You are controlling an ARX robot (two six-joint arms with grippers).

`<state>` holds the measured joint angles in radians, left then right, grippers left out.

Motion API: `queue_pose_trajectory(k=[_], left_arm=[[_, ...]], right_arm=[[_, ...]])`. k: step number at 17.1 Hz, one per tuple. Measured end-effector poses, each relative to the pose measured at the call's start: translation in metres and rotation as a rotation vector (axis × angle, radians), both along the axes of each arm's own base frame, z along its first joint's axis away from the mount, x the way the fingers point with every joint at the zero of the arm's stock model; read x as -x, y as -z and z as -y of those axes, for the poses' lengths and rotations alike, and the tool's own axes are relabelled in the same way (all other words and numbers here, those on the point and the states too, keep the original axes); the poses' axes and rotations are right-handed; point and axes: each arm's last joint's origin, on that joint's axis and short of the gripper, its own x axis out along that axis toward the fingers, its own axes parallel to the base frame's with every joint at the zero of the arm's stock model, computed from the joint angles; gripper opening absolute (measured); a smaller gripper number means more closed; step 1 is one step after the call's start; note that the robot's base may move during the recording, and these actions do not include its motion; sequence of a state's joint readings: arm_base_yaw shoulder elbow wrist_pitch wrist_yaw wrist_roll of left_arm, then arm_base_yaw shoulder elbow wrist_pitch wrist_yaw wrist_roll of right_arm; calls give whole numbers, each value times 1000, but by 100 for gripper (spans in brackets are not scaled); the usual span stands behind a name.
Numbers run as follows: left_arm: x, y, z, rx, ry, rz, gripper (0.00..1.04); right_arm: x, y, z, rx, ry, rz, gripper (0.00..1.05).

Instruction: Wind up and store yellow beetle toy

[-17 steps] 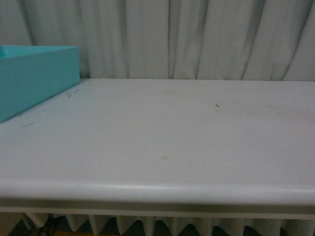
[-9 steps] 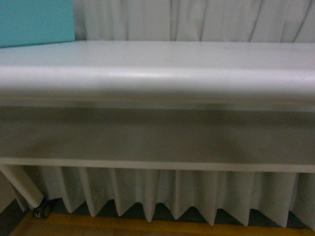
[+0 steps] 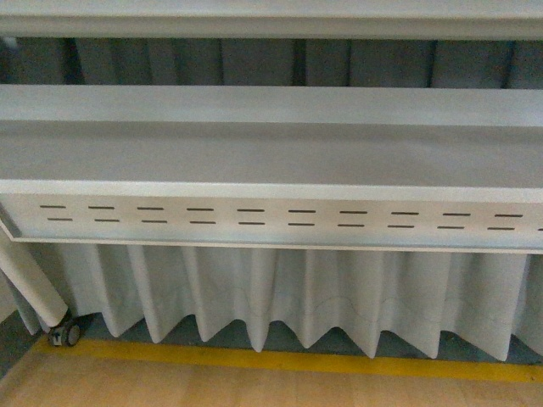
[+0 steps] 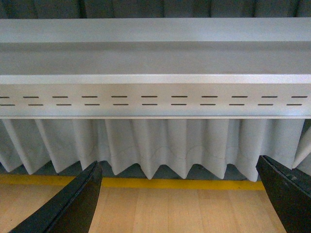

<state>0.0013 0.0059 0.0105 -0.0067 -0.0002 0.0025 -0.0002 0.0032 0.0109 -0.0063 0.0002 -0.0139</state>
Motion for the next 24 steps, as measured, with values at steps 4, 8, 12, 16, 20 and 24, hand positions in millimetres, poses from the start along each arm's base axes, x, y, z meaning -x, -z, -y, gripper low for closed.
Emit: queue_pose_trajectory(k=[4, 8, 12, 16, 20, 24], left_arm=[[0, 0, 0, 0, 0, 2, 98], [0, 0, 0, 0, 0, 2, 98], [0, 0, 0, 0, 0, 2, 98], [0, 0, 0, 0, 0, 2, 98], [0, 0, 0, 0, 0, 2, 98], [0, 0, 0, 0, 0, 2, 98]], right_arm=[[0, 0, 0, 0, 0, 1, 98], [0, 0, 0, 0, 0, 1, 98], [0, 0, 0, 0, 0, 1, 98], [0, 0, 0, 0, 0, 1, 98], [0, 0, 0, 0, 0, 1, 98], [0, 0, 0, 0, 0, 1, 98]])
